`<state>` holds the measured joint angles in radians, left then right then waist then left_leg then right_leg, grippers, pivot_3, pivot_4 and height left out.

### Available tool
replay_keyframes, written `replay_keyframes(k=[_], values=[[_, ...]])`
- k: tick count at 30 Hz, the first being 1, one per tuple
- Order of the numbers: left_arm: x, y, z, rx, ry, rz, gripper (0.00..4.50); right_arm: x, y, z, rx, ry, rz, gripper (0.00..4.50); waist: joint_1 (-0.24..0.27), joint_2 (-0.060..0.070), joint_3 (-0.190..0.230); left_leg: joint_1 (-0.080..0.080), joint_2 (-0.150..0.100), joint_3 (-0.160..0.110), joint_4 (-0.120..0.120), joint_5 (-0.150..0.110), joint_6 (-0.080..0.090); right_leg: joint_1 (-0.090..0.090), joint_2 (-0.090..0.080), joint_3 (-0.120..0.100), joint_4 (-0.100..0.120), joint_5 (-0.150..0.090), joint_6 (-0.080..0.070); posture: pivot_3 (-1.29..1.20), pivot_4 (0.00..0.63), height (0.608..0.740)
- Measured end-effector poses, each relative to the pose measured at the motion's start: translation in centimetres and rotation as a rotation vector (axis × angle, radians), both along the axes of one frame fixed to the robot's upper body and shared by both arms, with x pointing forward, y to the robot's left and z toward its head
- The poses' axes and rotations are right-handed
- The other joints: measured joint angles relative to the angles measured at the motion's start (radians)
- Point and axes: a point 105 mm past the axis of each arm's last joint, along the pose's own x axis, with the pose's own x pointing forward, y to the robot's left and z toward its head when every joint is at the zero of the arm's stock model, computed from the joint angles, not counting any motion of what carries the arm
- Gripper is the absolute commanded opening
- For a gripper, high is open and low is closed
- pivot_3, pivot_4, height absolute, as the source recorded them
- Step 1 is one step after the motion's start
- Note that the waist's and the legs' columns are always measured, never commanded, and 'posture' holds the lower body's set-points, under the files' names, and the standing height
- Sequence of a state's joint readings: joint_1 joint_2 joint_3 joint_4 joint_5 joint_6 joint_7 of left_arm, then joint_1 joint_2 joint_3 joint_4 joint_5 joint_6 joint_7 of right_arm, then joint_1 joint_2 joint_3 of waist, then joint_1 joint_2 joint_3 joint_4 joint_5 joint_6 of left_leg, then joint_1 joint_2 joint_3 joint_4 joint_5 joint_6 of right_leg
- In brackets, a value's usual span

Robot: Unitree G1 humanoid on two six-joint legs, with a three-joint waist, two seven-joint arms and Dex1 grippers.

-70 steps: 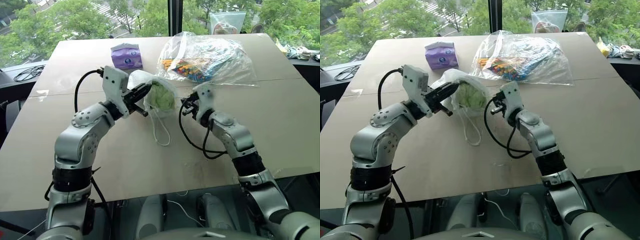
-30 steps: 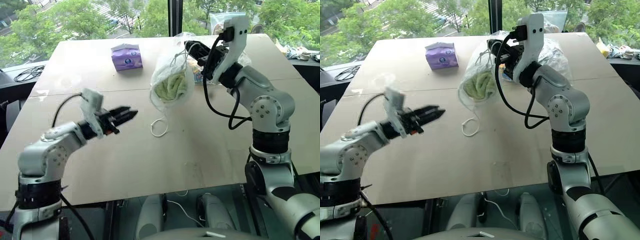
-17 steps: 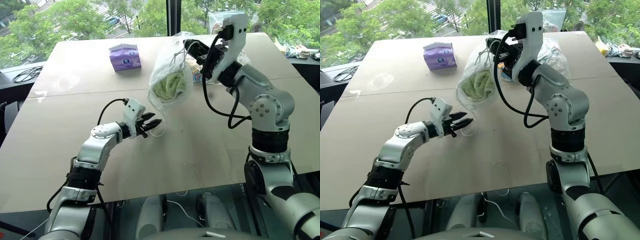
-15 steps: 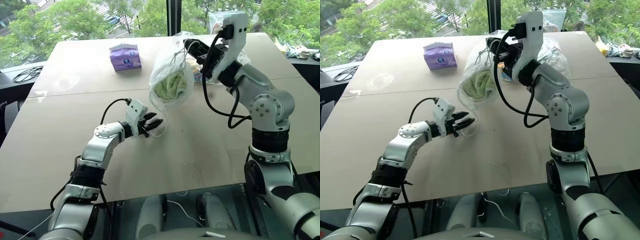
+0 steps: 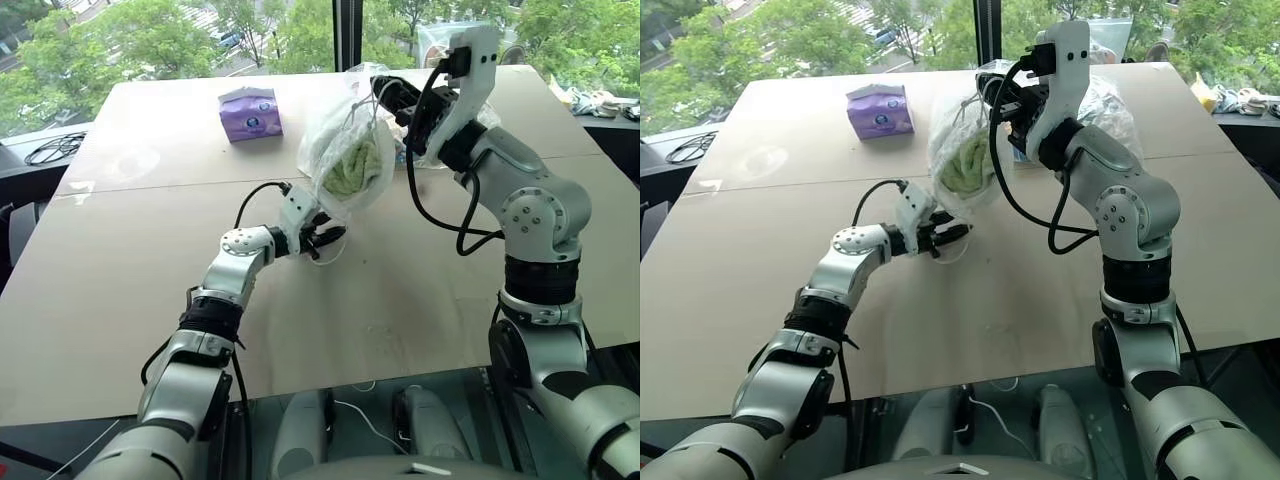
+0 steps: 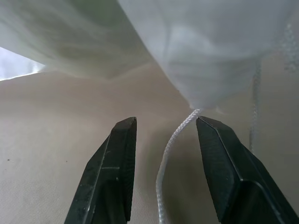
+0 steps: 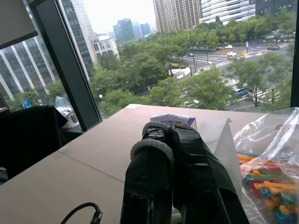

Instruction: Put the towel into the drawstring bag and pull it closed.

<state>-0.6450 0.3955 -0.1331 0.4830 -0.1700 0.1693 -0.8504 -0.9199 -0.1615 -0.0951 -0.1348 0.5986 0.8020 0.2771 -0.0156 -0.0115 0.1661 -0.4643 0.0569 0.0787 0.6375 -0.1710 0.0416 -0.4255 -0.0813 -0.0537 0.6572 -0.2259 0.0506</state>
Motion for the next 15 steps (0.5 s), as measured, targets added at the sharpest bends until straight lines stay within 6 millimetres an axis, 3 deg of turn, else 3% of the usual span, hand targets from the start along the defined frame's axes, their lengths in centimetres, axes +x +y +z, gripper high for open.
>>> replay_keyframes(k=[15], values=[[0.12,-0.79,-0.41,0.119,-0.071,-0.034,2.04,0.02,0.00,0.00,0.001,0.001,-0.002,0.00,0.003,0.000,0.000,0.000,0.000,0.000,0.000,0.000,0.000,0.000,0.000,0.000,0.000,0.000,0.000,0.00,0.150,0.740]])
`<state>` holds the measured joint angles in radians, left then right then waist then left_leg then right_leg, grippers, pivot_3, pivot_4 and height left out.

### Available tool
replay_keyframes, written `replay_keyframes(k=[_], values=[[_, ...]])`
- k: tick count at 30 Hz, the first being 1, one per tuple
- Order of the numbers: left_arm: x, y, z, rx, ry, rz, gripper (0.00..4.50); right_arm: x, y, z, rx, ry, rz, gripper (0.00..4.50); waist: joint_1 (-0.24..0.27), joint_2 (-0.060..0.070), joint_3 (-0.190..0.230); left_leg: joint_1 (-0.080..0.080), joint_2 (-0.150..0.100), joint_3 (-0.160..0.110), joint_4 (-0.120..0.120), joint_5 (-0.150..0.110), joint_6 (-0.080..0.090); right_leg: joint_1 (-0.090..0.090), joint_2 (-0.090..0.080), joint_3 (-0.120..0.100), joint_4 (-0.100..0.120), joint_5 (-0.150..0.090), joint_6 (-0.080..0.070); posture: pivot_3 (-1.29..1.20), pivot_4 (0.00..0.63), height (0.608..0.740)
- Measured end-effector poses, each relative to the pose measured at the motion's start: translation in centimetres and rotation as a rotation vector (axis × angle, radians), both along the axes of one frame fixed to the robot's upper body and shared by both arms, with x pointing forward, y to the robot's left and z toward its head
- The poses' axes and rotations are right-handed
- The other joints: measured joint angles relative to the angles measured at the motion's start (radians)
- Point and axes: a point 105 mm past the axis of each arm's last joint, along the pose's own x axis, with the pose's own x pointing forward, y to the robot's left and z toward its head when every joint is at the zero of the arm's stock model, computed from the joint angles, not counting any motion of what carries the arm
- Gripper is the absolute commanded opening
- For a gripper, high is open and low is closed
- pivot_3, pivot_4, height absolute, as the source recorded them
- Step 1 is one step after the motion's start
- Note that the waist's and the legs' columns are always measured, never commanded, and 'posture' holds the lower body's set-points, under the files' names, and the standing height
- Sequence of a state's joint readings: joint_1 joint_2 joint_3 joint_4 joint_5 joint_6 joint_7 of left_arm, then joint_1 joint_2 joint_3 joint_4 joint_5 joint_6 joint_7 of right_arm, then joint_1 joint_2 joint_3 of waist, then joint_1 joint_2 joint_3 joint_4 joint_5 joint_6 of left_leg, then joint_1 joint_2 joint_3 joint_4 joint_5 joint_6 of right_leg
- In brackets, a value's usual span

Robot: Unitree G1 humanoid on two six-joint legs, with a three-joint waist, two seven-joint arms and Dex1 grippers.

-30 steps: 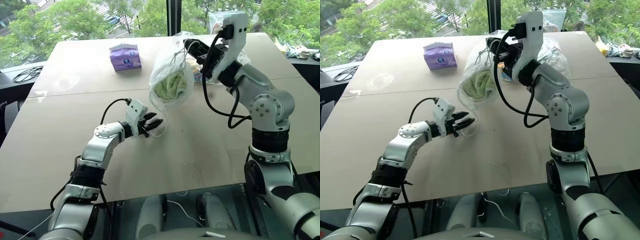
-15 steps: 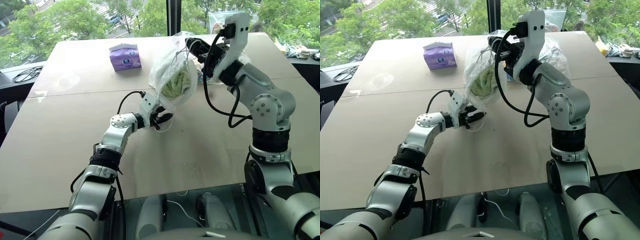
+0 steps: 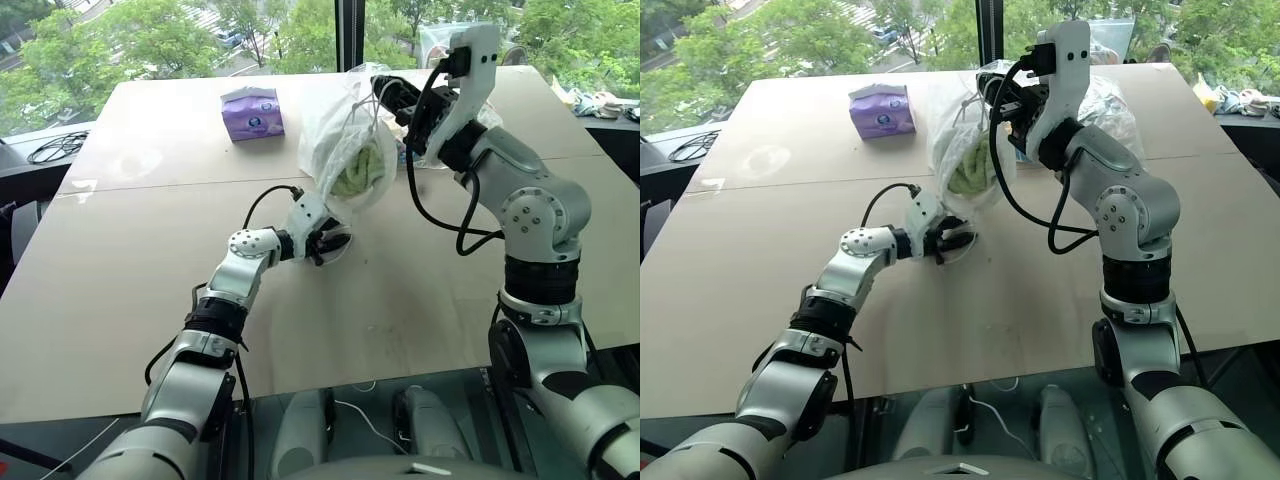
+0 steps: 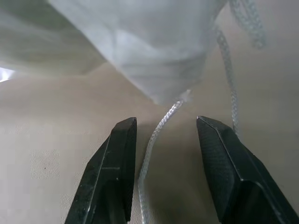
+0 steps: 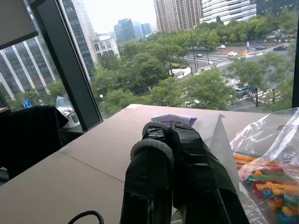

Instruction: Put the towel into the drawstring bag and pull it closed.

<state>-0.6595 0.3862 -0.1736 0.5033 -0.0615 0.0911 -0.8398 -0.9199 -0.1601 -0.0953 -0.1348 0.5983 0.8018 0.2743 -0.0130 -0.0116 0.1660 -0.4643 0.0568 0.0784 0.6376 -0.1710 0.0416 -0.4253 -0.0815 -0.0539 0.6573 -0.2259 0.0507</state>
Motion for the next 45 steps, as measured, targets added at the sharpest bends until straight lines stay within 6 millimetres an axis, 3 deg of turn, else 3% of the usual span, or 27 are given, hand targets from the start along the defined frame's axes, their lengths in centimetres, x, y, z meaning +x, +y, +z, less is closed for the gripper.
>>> replay_keyframes(k=[1,3,6,7,15,23,24,27,31,36,40,42,45], values=[[0.4,0.0,0.1,0.009,-0.006,0.017,2.04,0.0,0.0,0.0,0.000,0.000,0.001,0.00,0.000,0.000,0.000,0.000,0.000,0.000,0.000,0.000,0.000,0.000,0.000,0.000,0.000,0.000,0.000,0.00,0.150,0.740],[0.6,-0.1,0.1,0.013,-0.004,0.027,1.52,0.0,0.0,0.0,0.001,0.000,0.000,0.00,0.000,0.000,0.000,0.000,0.000,0.000,0.001,0.000,0.000,0.000,0.000,0.000,0.000,0.000,0.000,0.00,0.150,0.740],[0.6,-0.4,-0.1,0.005,0.011,0.029,0.27,0.0,0.0,0.0,0.001,0.000,0.000,0.00,-0.001,0.000,0.000,0.000,0.000,0.000,0.001,0.000,0.000,0.000,0.000,0.000,0.000,0.000,0.000,0.00,0.150,0.740],[0.6,-0.5,-0.1,0.004,0.018,0.029,0.09,0.0,0.0,0.0,0.001,0.001,0.000,0.00,-0.001,0.000,0.000,0.000,0.000,0.000,0.001,0.000,0.000,0.000,0.000,0.000,0.001,0.000,0.000,0.00,0.150,0.740],[0.4,0.5,-0.1,0.003,0.012,0.054,0.09,0.0,0.0,0.0,0.002,0.002,-0.006,0.00,-0.009,0.000,0.000,0.001,0.001,0.000,0.001,0.000,0.000,0.000,0.000,0.000,0.001,0.000,0.000,0.00,0.150,0.740],[-1.3,4.1,-0.2,-0.054,-0.121,0.204,0.09,0.3,-0.6,0.3,0.002,-0.019,-0.043,0.00,-0.018,0.000,0.000,0.001,0.001,-0.001,0.000,0.000,0.000,0.000,-0.001,0.001,0.001,0.000,0.000,0.00,0.150,0.740],[-1.8,5.2,0.1,-0.053,-0.179,0.267,0.09,0.5,-0.9,0.3,-0.001,-0.019,-0.060,0.00,-0.019,0.000,0.000,0.001,0.001,-0.003,0.000,0.000,0.000,0.000,-0.001,0.001,0.001,0.000,0.000,0.00,0.150,0.740],[-2.6,7.8,2.8,-0.046,-0.347,0.423,0.09,1.3,-3.1,0.5,0.014,-0.013,-0.142,0.00,-0.010,0.000,0.000,0.001,0.000,-0.003,0.000,0.000,0.000,0.000,-0.002,0.000,0.001,0.000,0.000,0.00,0.150,0.740],[-2.6,10.2,7.9,-0.018,-0.583,0.573,0.09,1.7,-3.6,0.8,0.023,-0.019,-0.161,0.00,0.000,0.000,0.000,0.001,0.000,-0.001,0.000,0.000,0.000,0.000,-0.002,0.000,0.000,0.000,0.000,0.00,0.150,0.740],[-3.1,15.7,15.8,0.013,-0.915,0.904,0.09,3.0,-5.2,0.5,-0.010,-0.017,-0.220,0.00,0.000,0.000,0.000,0.000,0.000,0.001,0.000,0.000,0.000,0.000,-0.002,-0.001,0.000,0.000,0.000,0.00,0.150,0.740],[-4.5,18.7,19.6,0.038,-1.066,1.061,0.09,4.0,-6.3,0.5,-0.021,-0.016,-0.265,0.00,-0.001,0.000,0.000,0.000,0.000,0.002,-0.001,0.000,0.000,-0.001,-0.002,0.000,0.000,0.000,0.000,0.00,0.150,0.740],[-4.6,19.4,20.6,0.053,-1.089,1.089,0.09,4.3,-6.7,0.5,-0.022,-0.021,-0.279,0.00,-0.001,0.000,0.000,0.000,0.000,0.002,-0.001,0.000,0.000,-0.001,-0.002,0.000,0.000,0.000,0.000,0.00,0.150,0.740],[-3.8,20.3,19.0,0.091,-1.018,1.108,0.09,4.3,-6.6,0.1,-0.058,-0.038,-0.269,0.00,-0.001,0.000,0.000,0.000,0.000,0.002,-0.001,0.000,0.000,-0.001,-0.002,0.000,0.000,0.000,0.000,0.00,0.150,0.740]])
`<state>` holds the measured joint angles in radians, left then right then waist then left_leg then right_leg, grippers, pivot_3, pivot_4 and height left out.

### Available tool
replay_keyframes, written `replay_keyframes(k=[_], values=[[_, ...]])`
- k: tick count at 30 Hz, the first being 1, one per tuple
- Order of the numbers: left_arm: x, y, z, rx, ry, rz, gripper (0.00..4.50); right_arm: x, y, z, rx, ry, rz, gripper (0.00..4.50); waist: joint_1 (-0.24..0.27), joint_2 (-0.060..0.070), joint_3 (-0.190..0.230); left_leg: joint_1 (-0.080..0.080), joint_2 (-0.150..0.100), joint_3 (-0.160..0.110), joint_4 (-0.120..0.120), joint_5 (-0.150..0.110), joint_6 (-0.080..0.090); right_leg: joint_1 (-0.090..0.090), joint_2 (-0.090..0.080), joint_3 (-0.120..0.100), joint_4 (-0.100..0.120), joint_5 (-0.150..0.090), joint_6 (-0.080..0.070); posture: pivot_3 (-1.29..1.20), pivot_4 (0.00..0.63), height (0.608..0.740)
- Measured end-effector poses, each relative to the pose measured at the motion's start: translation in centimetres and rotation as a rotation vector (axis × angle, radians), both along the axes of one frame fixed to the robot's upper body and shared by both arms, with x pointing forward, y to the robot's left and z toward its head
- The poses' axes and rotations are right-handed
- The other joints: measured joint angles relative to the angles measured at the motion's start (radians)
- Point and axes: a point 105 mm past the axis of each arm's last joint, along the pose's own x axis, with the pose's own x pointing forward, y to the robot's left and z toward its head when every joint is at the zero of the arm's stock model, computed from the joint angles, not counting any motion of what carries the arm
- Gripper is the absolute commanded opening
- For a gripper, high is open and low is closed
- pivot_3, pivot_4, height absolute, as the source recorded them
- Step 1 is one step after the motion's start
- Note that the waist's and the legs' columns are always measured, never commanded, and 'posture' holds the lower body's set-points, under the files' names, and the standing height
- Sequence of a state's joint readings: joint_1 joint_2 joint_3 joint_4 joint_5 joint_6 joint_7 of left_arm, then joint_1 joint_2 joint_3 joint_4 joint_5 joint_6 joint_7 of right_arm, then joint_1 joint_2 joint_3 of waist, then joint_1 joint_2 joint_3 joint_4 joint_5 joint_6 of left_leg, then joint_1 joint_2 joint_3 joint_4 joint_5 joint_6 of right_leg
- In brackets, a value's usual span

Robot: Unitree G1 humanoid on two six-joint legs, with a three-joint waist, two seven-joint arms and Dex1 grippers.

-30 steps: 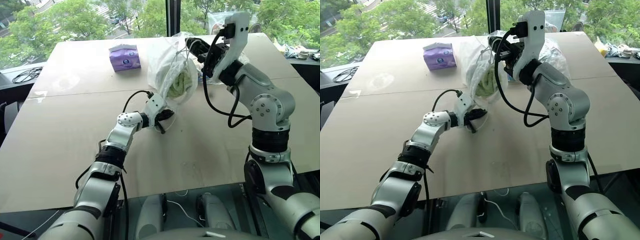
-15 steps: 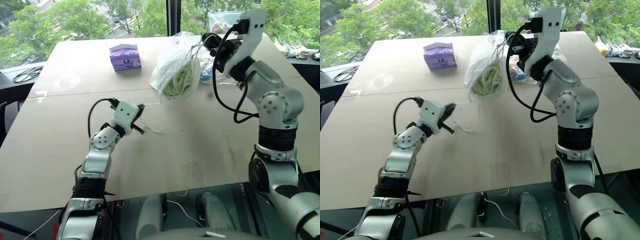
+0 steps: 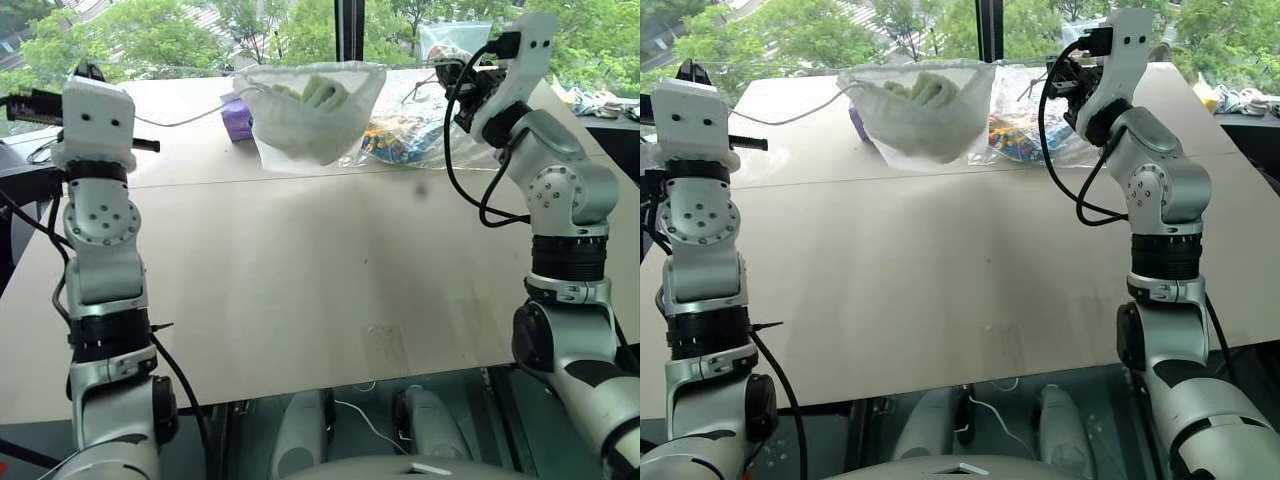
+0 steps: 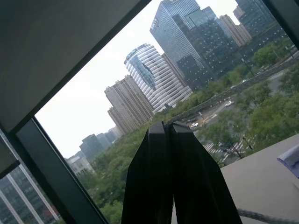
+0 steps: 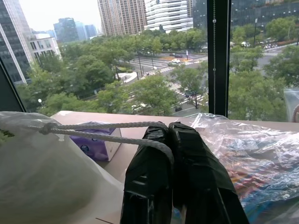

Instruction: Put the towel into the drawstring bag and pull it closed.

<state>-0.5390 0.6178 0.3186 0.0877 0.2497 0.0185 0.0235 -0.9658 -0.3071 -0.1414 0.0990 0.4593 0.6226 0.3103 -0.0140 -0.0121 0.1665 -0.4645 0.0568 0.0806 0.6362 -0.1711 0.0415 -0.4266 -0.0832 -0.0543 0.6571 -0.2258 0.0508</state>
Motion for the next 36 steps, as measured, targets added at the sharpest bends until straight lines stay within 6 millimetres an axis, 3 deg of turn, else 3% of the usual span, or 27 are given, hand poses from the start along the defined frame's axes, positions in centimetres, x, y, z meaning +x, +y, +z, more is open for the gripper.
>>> replay_keyframes(k=[3,5,8,10,13,15,21,26,32,36], values=[[0.4,0.8,-0.7,-0.025,0.018,0.027,0.09,0.5,-1.1,1.0,0.168,0.034,0.007,0.00,0.001,-0.002,0.002,-0.001,0.000,0.000,0.000,0.000,0.000,-0.001,0.000,0.000,0.001,0.000,0.000,0.00,0.150,0.740],[0.5,0.9,-0.4,-0.028,0.013,0.028,0.09,0.5,-2.1,1.8,0.139,0.004,-0.031,0.00,0.005,-0.003,0.001,-0.001,0.000,0.000,0.000,0.000,0.000,0.000,0.000,0.000,0.000,0.000,0.000,0.00,0.150,0.740],[0.5,1.2,-0.5,-0.043,0.009,0.035,0.09,0.6,-2.4,-1.1,-0.047,0.016,-0.072,0.00,0.002,-0.004,0.001,-0.001,0.000,0.001,0.000,0.000,0.000,0.000,-0.001,0.000,-0.001,0.000,0.000,0.00,0.150,0.740],[0.4,1.4,-0.3,-0.059,-0.012,0.048,0.09,1.1,-1.9,-2.6,0.087,0.100,-0.036,0.00,-0.004,-0.004,0.003,-0.002,0.000,0.004,0.000,0.000,0.000,-0.004,-0.001,0.002,0.002,0.000,0.000,0.00,0.150,0.740],[0.4,1.3,0.1,-0.064,-0.025,0.046,0.09,1.1,-2.7,-0.1,0.239,0.086,-0.034,0.00,-0.004,-0.004,0.005,-0.001,0.000,0.004,0.000,0.001,-0.001,-0.005,-0.001,0.003,0.005,0.000,0.000,0.00,0.150,0.740],[0.5,1.5,-0.4,-0.075,-0.009,0.047,0.09,0.8,-3.5,1.0,0.137,0.025,-0.082,0.00,-0.002,-0.005,0.004,-0.001,0.000,0.004,0.000,0.001,-0.001,-0.005,-0.001,0.003,0.003,0.000,0.000,0.00,0.150,0.740],[-0.4,3.2,-3.9,-0.175,0.031,0.122,0.09,3.0,-6.3,-5.6,-0.018,0.184,-0.277,0.00,-0.001,-0.006,0.004,-0.001,0.000,0.006,0.000,0.001,-0.001,-0.005,-0.002,0.003,0.003,0.000,0.000,0.00,0.150,0.740],[-1.4,4.2,-4.7,-0.283,-0.007,0.175,0.09,3.9,-8.3,-5.4,0.004,0.196,-0.443,0.00,-0.001,-0.006,0.004,-0.001,0.000,0.006,0.000,0.001,-0.001,-0.005,-0.002,0.004,0.003,0.000,0.000,0.00,0.150,0.740],[-2.3,4.9,-5.8,-0.399,-0.041,0.241,0.09,4.6,-11.7,-6.8,0.087,0.286,-0.677,0.00,0.001,-0.006,0.004,-0.001,0.000,0.006,0.000,0.001,-0.001,-0.005,-0.002,0.004,0.003,0.000,0.000,0.00,0.150,0.740],[-2.5,5.9,-8.1,-0.594,-0.021,0.280,0.09,4.5,-12.8,-7.0,0.137,0.312,-0.755,0.00,-0.001,-0.006,0.004,-0.001,0.000,0.005,0.000,0.001,-0.001,-0.004,-0.002,0.004,0.004,0.000,0.000,0.00,0.150,0.740]])
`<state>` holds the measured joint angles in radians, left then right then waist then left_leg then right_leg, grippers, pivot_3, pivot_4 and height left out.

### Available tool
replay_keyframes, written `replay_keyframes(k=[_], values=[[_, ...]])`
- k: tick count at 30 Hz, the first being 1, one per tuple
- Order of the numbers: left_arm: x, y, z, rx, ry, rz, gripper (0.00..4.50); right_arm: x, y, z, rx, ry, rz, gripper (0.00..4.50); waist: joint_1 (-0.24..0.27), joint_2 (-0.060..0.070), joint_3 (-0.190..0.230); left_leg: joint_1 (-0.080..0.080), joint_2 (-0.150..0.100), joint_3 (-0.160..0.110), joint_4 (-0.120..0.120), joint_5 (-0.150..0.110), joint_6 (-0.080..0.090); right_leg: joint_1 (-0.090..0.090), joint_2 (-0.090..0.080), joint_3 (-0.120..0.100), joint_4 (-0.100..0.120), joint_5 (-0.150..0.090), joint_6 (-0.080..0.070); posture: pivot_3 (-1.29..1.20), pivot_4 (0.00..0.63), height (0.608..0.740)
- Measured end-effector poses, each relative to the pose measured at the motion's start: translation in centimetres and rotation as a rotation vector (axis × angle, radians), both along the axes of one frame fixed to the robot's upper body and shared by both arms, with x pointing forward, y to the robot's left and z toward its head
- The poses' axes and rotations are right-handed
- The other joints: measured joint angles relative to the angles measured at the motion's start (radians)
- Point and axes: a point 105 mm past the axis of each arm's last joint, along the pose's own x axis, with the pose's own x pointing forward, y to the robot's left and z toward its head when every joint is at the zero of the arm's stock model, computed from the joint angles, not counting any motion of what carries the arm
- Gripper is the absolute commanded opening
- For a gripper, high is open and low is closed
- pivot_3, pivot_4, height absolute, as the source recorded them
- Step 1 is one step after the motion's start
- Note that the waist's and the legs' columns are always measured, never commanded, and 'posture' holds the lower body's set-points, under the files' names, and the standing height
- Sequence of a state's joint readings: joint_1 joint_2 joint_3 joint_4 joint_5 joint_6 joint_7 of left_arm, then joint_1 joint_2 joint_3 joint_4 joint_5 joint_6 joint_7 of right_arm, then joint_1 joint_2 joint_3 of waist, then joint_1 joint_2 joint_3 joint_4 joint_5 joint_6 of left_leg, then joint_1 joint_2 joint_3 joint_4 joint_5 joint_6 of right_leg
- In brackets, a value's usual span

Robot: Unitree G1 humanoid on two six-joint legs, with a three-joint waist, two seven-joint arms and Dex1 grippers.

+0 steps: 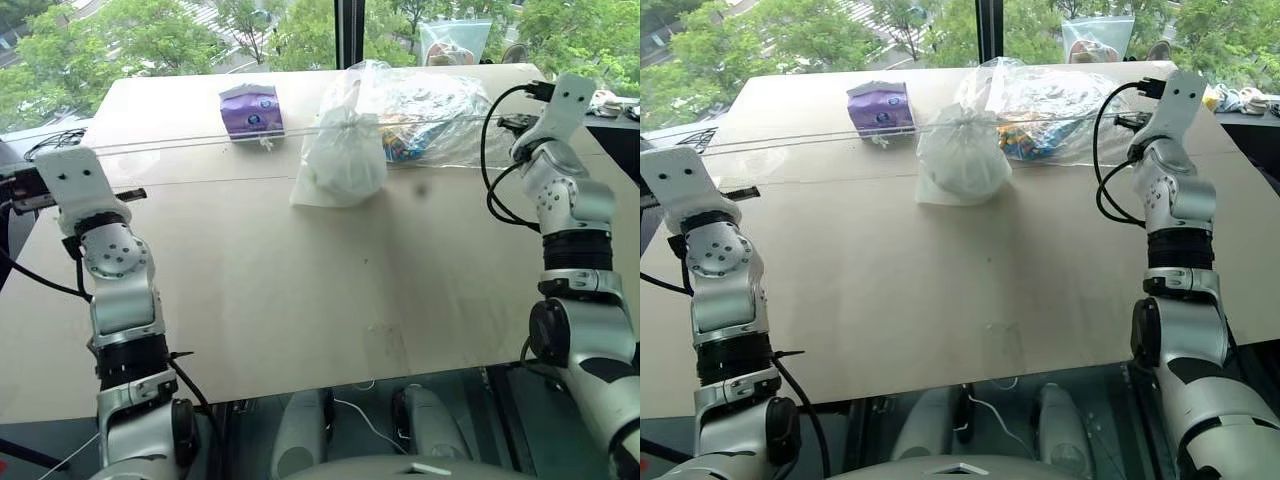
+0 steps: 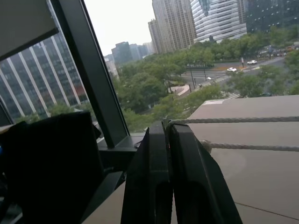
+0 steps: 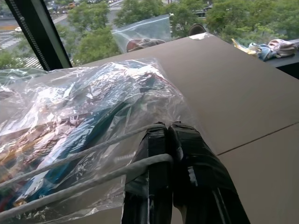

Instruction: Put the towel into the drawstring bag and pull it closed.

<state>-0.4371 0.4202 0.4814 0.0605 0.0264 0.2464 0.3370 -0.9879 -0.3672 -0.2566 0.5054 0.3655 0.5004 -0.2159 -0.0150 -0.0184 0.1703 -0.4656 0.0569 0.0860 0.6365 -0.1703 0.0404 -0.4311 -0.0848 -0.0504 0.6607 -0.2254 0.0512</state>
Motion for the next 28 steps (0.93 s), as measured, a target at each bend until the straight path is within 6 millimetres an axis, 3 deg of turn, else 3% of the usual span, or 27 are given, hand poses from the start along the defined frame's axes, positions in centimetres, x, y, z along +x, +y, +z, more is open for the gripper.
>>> replay_keyframes(k=[4,7,8,10,11,12,13,14,18,21,24,28], values=[[0.2,0.1,-1.0,-0.070,0.014,-0.028,0.09,0.1,0.7,-0.5,0.030,0.016,0.041,0.00,-0.004,0.000,0.000,0.000,0.000,0.000,0.000,0.000,0.000,0.000,0.001,0.000,0.000,0.000,0.000,0.00,0.150,0.740],[1.4,-0.5,-1.7,-0.140,0.041,-0.207,0.09,-0.6,2.0,-0.6,0.009,0.022,0.260,0.00,0.002,0.000,0.000,0.000,0.000,0.000,0.000,0.000,0.000,0.000,0.000,0.000,0.000,0.000,0.000,0.00,0.150,0.740],[2.5,-2.3,-2.0,-0.117,0.093,-0.364,0.00,-1.7,3.4,-0.7,-0.051,0.024,0.416,0.62,0.006,0.000,0.000,-0.001,0.000,-0.001,0.000,0.000,0.000,0.001,0.000,-0.001,-0.001,0.000,0.000,0.00,0.150,0.740],[3.7,-6.9,-3.0,-0.037,0.202,-0.648,0.54,-4.1,7.1,-1.1,-0.139,0.031,0.723,1.26,0.007,0.000,0.000,-0.001,-0.001,-0.002,0.000,0.000,0.000,0.002,0.000,-0.001,-0.003,0.000,0.000,0.00,0.150,0.740],[4.0,-10.2,-3.5,-0.031,0.241,-0.821,0.80,-5.9,8.9,-2.0,-0.193,0.056,0.882,1.74,0.007,0.000,0.000,-0.001,-0.001,-0.002,0.000,0.000,0.000,0.002,0.000,-0.001,-0.003,0.000,0.000,0.00,0.150,0.740],[3.7,-12.2,-4.2,-0.022,0.276,-0.941,1.25,-7.3,9.7,-3.0,-0.231,0.088,0.988,2.21,0.005,-0.001,0.000,-0.001,0.000,-0.002,0.000,0.000,0.001,0.003,0.000,-0.001,-0.004,0.000,0.000,0.00,0.150,0.740],[2.8,-13.6,-5.1,-0.004,0.340,-1.054,1.78,-8.5,9.6,-4.4,-0.261,0.142,1.062,2.75,0.001,-0.001,0.000,-0.001,-0.001,-0.002,0.000,-0.001,0.001,0.002,0.000,-0.001,-0.004,0.000,0.000,0.00,0.150,0.740],[2.4,-13.9,-5.7,0.007,0.381,-1.086,2.16,-8.8,9.0,-5.1,-0.268,0.172,1.071,3.11,-0.001,0.000,0.000,-0.001,0.000,-0.001,0.000,-0.001,0.001,0.002,0.000,-0.001,-0.004,0.000,0.000,0.00,0.150,0.740],[-1.0,-12.7,-8.7,0.025,0.615,-1.196,4.05,-10.3,5.1,-7.3,-0.338,0.297,1.078,3.24,-0.013,0.001,0.000,0.003,0.001,-0.001,0.000,-0.001,0.000,0.001,0.001,0.000,-0.002,-0.003,-0.005,0.00,0.150,0.740],[-2.3,-11.6,-9.7,-0.016,0.679,-1.207,4.05,-10.8,4.4,-7.6,-0.342,0.253,1.138,3.24,-0.012,0.001,0.000,0.004,0.002,-0.004,0.000,-0.001,0.000,0.002,0.002,0.000,-0.002,-0.004,-0.005,0.00,0.150,0.740],[-2.9,-10.2,-9.3,-0.017,0.680,-1.183,4.05,-10.8,2.7,-8.2,-0.361,0.205,1.122,3.24,-0.002,0.001,0.000,0.004,0.001,-0.005,0.001,-0.001,0.000,0.002,0.001,0.002,-0.003,-0.004,-0.005,0.00,0.150,0.740],[-4.2,-11.0,-9.5,-0.036,0.686,-1.251,4.05,-11.5,1.9,-9.6,-0.402,0.198,1.165,3.24,0.006,0.001,0.001,0.003,0.000,-0.004,0.001,-0.001,0.000,0.002,0.000,0.002,-0.004,-0.004,-0.005,0.00,0.150,0.740]])
